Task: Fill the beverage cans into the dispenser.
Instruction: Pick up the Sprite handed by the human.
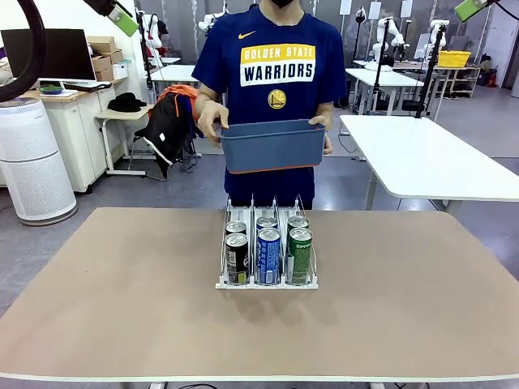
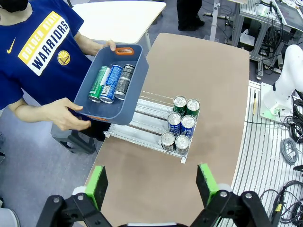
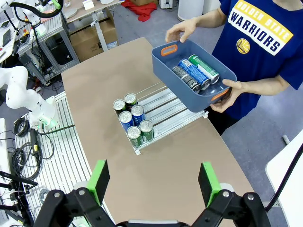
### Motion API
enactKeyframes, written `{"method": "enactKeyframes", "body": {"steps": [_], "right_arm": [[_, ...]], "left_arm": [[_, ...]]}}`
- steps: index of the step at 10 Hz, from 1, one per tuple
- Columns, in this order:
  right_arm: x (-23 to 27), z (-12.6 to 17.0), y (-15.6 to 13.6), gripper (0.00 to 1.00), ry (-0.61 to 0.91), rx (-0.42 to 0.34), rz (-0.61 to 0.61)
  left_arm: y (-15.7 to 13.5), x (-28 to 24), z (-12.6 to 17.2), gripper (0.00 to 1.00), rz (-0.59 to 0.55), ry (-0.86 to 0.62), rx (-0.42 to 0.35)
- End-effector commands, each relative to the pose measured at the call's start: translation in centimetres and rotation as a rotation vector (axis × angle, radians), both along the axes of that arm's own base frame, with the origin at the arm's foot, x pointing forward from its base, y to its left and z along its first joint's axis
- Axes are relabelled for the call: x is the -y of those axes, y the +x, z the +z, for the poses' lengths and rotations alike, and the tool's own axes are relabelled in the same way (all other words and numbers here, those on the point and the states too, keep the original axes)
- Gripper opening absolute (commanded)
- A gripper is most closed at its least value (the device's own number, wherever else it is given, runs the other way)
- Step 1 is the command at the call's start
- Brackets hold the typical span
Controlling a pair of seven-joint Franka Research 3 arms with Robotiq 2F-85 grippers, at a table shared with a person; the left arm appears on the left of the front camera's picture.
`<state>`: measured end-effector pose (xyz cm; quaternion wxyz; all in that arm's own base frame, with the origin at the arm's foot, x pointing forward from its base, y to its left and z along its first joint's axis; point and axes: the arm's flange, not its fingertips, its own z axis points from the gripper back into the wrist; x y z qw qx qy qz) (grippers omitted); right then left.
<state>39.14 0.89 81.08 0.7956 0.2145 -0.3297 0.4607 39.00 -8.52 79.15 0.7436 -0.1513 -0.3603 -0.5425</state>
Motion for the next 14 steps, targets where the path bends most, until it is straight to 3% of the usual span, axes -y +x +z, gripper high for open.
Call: {"method": "enactKeyframes", "body": {"steps": [1,14], "right_arm": [[-0.03,-0.01,-0.06,1.0,0.003,-0.007,-0.005],[-0.03,-0.01,-0.06,1.0,0.003,-0.007,-0.005]], "left_arm": [[-0.02,0.04,-0.12,1.0,-0.003,0.001,-0.005],[-0.02,0.04,-0.12,1.0,-0.003,0.001,-0.005]]}}
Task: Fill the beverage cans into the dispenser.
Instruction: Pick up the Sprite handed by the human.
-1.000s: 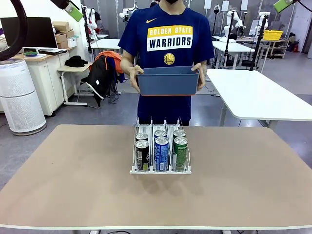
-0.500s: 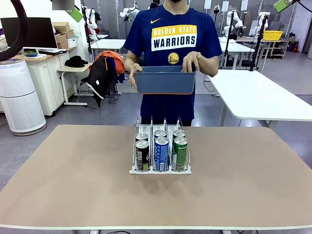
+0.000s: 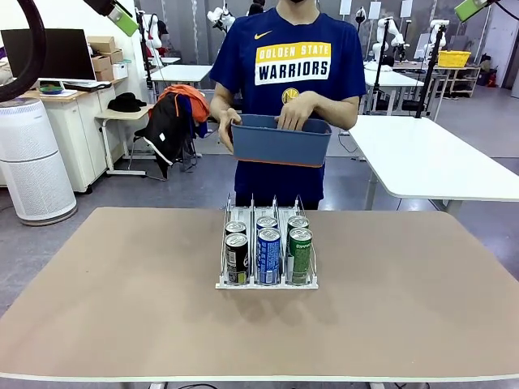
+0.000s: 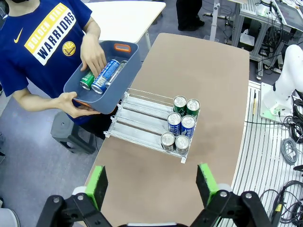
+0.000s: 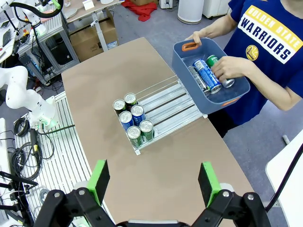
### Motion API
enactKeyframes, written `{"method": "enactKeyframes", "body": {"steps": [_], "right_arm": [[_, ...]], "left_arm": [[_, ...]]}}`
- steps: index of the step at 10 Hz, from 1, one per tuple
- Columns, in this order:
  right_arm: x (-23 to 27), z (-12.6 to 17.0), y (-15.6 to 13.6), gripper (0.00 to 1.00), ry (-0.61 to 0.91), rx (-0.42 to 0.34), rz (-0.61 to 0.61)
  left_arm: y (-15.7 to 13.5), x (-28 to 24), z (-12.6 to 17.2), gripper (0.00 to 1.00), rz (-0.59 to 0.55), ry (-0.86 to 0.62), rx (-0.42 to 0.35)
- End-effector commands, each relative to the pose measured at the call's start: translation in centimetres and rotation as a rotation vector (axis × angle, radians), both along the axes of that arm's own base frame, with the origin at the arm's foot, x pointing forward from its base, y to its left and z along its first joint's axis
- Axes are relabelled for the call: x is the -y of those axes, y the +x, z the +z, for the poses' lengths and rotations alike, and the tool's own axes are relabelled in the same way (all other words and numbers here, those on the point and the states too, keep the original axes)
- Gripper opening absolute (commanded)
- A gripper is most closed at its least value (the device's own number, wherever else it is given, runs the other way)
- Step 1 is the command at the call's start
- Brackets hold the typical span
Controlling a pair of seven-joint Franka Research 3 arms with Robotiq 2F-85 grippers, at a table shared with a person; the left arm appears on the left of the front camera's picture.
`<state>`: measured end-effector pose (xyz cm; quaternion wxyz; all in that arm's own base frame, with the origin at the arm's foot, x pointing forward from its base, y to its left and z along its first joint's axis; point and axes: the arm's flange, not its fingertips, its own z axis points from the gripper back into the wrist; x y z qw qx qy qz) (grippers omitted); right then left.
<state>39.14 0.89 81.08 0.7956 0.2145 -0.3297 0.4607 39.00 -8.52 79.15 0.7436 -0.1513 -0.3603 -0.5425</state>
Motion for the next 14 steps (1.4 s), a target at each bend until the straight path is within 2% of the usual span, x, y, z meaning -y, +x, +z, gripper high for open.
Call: {"method": "enactKeyframes", "body": {"steps": [1,14], "right_arm": [[-0.03,-0.01,-0.06,1.0,0.003,-0.007,-0.005],[-0.03,-0.01,-0.06,1.0,0.003,-0.007,-0.005]], "left_arm": [[-0.02,0.04,-0.12,1.0,-0.003,0.001,-0.005],[-0.02,0.04,-0.12,1.0,-0.003,0.001,-0.005]]}}
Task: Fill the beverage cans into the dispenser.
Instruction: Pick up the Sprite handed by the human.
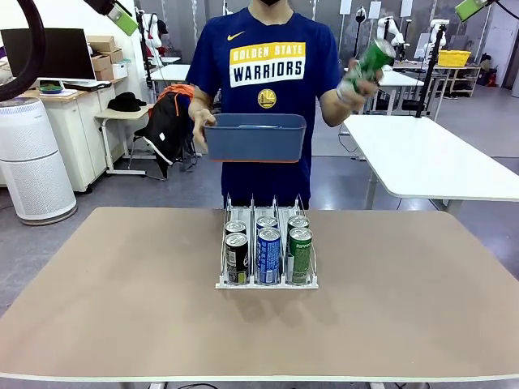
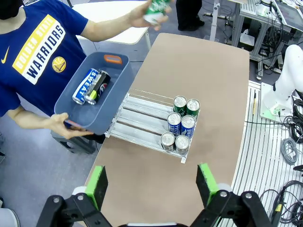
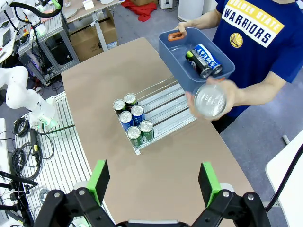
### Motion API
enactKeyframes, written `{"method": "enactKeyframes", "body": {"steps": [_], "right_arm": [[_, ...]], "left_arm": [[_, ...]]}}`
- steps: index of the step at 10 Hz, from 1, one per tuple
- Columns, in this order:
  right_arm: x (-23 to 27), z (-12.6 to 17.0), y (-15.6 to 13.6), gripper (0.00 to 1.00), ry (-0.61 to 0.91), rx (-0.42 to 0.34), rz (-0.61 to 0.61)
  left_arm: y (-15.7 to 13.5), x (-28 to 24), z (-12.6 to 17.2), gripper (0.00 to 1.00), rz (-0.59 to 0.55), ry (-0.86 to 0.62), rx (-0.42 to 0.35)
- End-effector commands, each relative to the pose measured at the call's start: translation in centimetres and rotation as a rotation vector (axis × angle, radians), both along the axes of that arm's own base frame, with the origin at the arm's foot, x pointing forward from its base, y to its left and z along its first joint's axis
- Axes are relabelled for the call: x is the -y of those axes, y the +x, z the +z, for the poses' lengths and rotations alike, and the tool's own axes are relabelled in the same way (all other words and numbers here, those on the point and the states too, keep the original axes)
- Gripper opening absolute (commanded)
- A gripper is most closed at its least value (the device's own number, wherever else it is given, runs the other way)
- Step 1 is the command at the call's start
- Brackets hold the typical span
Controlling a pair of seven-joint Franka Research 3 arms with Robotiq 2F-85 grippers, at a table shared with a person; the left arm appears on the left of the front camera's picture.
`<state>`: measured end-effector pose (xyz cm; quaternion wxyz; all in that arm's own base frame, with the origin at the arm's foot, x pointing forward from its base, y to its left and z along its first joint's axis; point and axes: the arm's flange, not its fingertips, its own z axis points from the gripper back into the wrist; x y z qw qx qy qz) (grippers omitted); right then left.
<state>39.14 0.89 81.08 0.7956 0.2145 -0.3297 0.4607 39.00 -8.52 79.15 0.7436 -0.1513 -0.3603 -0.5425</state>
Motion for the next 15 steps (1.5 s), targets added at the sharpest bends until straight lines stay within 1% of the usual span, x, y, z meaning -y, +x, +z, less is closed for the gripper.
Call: {"method": "enactKeyframes", "body": {"steps": [1,15], "right_arm": [[-0.03,-0.01,-0.06,1.0,0.003,-0.007,-0.005],[-0.03,-0.01,-0.06,1.0,0.003,-0.007,-0.005]], "left_arm": [[-0.02,0.04,-0.12,1.0,-0.003,0.001,-0.005],[-0.02,0.04,-0.12,1.0,-0.003,0.001,-0.005]]}}
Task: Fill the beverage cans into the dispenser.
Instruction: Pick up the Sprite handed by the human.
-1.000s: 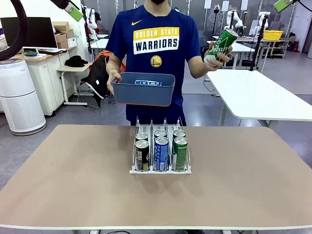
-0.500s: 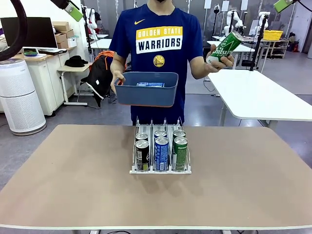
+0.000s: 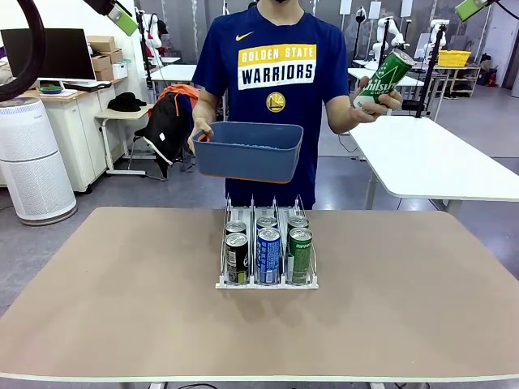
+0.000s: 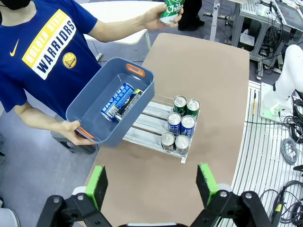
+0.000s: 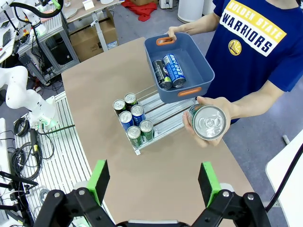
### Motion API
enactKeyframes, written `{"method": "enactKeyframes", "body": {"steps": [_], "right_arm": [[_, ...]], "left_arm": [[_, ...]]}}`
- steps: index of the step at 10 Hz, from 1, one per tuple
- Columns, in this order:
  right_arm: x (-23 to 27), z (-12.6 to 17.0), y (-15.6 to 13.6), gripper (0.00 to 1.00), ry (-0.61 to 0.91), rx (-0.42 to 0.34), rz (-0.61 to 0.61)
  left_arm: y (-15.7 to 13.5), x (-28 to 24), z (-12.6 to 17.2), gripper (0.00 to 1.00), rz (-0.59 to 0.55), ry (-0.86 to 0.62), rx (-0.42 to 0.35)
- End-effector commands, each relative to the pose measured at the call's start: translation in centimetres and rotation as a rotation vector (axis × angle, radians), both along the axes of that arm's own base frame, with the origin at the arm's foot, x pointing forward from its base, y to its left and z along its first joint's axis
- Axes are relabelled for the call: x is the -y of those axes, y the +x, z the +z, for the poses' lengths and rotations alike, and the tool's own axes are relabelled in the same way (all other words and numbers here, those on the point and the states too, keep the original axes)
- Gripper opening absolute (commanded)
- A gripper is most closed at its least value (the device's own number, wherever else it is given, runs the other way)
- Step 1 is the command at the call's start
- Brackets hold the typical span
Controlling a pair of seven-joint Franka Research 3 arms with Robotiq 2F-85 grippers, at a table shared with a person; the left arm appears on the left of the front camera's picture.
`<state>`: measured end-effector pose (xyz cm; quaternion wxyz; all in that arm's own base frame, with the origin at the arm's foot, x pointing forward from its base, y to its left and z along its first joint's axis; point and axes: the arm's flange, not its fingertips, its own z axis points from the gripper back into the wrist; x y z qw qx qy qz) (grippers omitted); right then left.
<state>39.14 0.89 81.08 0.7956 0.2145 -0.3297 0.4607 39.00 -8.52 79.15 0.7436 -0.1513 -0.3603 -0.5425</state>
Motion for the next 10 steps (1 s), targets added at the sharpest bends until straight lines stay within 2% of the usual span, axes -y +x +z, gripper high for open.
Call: {"method": "enactKeyframes", "body": {"steps": [1,4,6,7,9,10], "right_arm": [[0.0,0.0,-0.1,1.0,0.003,-0.007,-0.005],[0.0,0.0,0.0,1.0,0.0,0.0,0.0],[-1.2,-1.0,0.6,1.0,-0.094,0.017,-0.004],[-1.0,-0.6,1.6,1.0,-0.149,-0.006,0.008],[-1.9,-1.2,3.2,1.0,-0.203,0.003,-0.04],[-2.3,-1.7,4.1,1.0,-0.215,-0.002,-0.023]], "left_arm": [[0.0,0.0,-0.1,1.0,-0.003,0.001,-0.005],[0.0,0.0,-0.1,1.0,-0.003,0.001,-0.005],[0.0,0.0,-0.1,1.0,-0.003,0.001,-0.005],[0.0,0.0,-0.1,1.0,-0.003,0.001,-0.005],[0.0,0.0,-0.1,1.0,-0.003,0.001,-0.005],[0.0,0.0,-0.1,1.0,-0.003,0.001,-0.005]]}}
